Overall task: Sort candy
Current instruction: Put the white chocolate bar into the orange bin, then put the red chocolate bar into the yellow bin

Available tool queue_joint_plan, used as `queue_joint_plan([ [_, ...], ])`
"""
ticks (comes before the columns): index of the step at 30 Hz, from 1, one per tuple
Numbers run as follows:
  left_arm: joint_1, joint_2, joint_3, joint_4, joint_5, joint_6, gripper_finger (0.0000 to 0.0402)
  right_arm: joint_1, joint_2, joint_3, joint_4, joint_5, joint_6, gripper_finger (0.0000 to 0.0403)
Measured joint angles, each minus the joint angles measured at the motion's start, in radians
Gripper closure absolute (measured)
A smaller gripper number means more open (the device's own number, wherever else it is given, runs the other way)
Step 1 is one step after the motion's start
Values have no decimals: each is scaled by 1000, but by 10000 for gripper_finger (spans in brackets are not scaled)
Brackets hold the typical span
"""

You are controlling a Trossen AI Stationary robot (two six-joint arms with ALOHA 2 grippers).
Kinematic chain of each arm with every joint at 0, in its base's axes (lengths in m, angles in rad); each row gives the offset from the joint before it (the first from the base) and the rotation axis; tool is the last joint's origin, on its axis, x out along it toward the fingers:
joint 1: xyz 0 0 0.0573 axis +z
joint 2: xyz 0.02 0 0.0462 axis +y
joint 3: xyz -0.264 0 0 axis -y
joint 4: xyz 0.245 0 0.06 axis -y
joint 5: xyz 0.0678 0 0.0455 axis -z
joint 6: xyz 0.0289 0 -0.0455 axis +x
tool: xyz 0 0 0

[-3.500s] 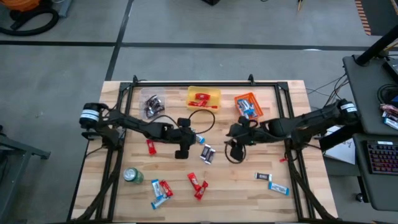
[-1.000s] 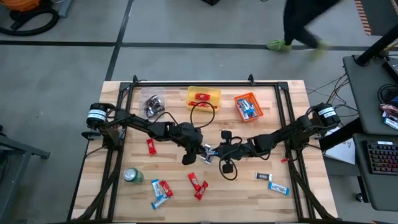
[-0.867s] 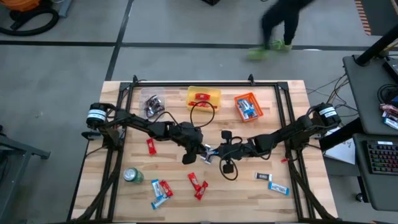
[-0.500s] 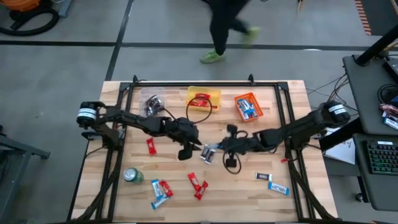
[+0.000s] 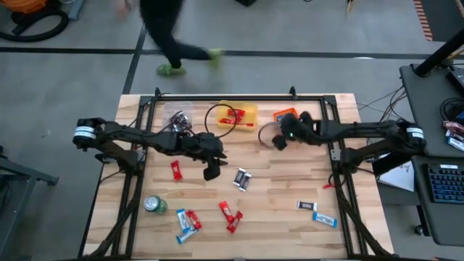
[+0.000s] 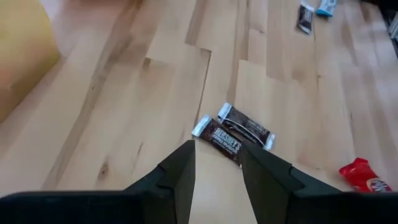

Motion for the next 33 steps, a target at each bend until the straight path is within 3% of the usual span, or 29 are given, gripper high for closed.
queue_joint_plan([
  [7, -1, -3, 0, -58, 0, -75, 290, -174, 43, -1, -19, -11, 7, 380],
  [18, -1, 20, -3, -75, -1, -94, 290, -219, 109, -1, -21, -3, 4, 374],
  [33, -1, 20, -3, -130, -17, -201, 290, -219, 132, -1, -22, -2, 21, 218],
])
